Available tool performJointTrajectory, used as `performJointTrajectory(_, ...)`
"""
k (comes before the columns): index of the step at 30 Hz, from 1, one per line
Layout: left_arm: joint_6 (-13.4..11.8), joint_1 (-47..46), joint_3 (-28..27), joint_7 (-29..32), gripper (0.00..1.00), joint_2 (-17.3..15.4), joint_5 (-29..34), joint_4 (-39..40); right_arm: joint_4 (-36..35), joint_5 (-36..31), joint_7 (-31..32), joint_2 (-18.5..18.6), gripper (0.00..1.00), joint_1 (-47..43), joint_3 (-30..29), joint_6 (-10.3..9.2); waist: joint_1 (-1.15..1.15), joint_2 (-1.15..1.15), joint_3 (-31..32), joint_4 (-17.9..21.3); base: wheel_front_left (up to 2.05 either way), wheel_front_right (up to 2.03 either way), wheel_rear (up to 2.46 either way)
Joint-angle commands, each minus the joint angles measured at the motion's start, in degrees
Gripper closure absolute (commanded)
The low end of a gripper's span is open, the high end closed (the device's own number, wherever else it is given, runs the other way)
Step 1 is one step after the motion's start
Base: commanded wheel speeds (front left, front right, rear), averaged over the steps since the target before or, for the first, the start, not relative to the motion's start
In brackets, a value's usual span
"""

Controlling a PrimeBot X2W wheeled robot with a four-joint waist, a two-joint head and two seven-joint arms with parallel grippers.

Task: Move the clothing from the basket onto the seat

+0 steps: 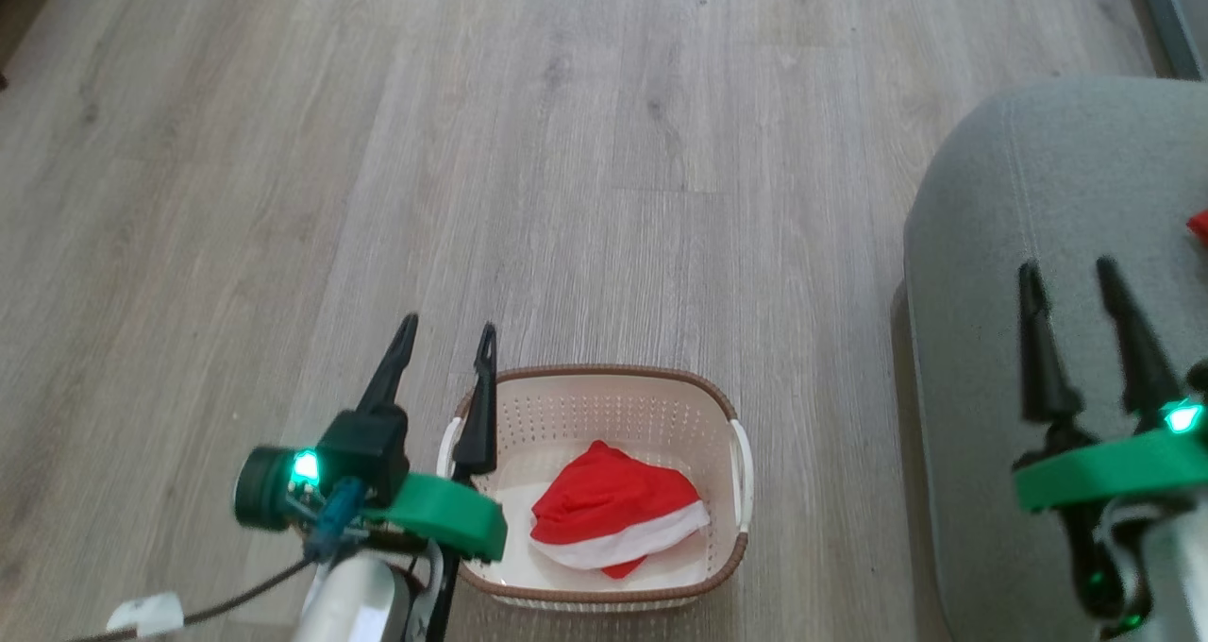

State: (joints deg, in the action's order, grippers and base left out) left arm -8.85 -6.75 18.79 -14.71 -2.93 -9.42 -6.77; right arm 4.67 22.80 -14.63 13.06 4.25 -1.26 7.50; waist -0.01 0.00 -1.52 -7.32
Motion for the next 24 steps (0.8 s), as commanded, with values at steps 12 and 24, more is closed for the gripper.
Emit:
performJointTrajectory(12, -4.1, 0.3, -0.8, -0.3, 0.00, 0.0, -0.2, 2.1, 0.1, -5.5, -0.4, -2.0, 0.00, -2.0, 2.3, -0.01, 0.01, 0.00, -0.8, 0.0, 0.00, 0.00, 0.00)
performJointTrajectory(24, -5.0, -0.6, -0.5, -0.3, 0.00, 0.0, 0.9, 3.2, 0.6, -7.2, -0.4, -2.6, 0.00, -1.0, 1.2, -0.01, 0.01, 0.00, -2.5, 0.9, 0.00, 0.00, 0.00)
